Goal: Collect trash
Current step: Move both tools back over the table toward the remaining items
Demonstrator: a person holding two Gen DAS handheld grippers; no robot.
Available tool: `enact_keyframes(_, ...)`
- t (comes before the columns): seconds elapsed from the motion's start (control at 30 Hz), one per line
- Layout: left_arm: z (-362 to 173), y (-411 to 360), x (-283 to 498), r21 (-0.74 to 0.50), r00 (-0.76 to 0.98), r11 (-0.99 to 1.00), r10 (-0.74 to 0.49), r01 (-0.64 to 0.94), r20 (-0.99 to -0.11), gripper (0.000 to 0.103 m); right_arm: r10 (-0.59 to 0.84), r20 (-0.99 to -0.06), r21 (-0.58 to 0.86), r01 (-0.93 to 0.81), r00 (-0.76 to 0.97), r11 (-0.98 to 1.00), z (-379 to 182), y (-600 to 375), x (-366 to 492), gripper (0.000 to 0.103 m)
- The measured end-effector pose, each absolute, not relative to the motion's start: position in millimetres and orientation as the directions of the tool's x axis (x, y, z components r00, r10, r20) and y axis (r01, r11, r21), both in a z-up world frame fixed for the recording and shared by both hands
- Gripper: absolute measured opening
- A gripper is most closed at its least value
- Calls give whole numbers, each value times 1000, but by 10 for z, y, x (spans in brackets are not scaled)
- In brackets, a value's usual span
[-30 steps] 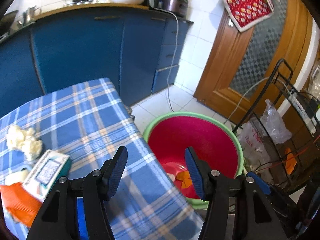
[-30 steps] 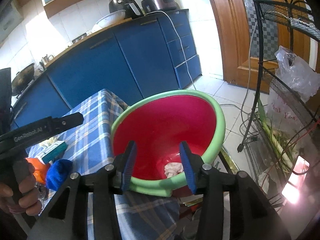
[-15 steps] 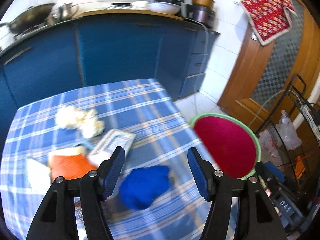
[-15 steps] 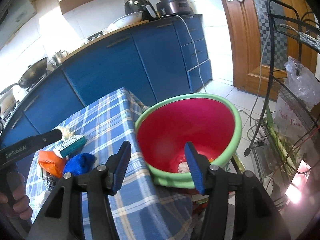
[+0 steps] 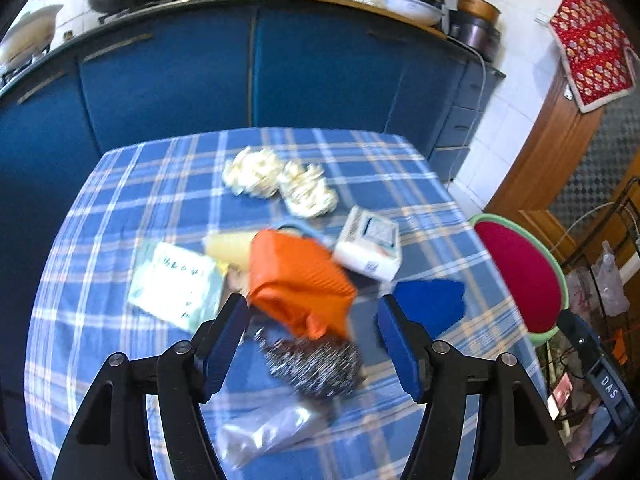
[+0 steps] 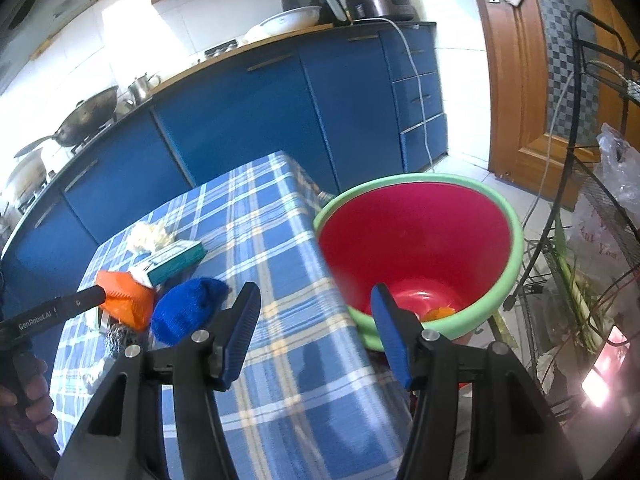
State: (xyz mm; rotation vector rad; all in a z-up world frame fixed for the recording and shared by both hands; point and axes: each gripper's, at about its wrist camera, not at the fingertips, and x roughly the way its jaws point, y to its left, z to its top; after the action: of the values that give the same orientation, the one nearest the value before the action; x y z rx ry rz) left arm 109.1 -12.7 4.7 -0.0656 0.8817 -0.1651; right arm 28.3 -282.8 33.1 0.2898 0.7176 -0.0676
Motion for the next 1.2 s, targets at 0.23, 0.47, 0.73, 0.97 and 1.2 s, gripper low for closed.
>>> enact_keyframes(0.23, -130, 67, 916, -110, 592, 989, -150, 103, -792, 69, 61, -675, 223, 124, 735, 967, 276, -2654, 274, 64)
enact_keyframes(0.47, -277, 212, 775, -99, 554, 987, -151, 123, -819, 69, 84, -697, 216, 96, 712, 972, 193, -2510, 271, 64)
enact_keyframes(0.73, -280, 254, 638, -134, 543, 971, -222, 197, -810, 69, 98, -722, 210, 82, 685, 974, 94, -2416, 257, 65)
enact_keyframes(0.97, -371, 172, 511, -142, 506, 955, -259, 259, -823, 69, 105, -732, 208, 75, 673, 975, 42, -2358, 240, 65)
enact_keyframes(1.2, -399, 124, 432, -102, 491, 950, -243, 296, -836, 70, 114, -738, 211, 66, 665, 975, 27, -2318, 233, 65)
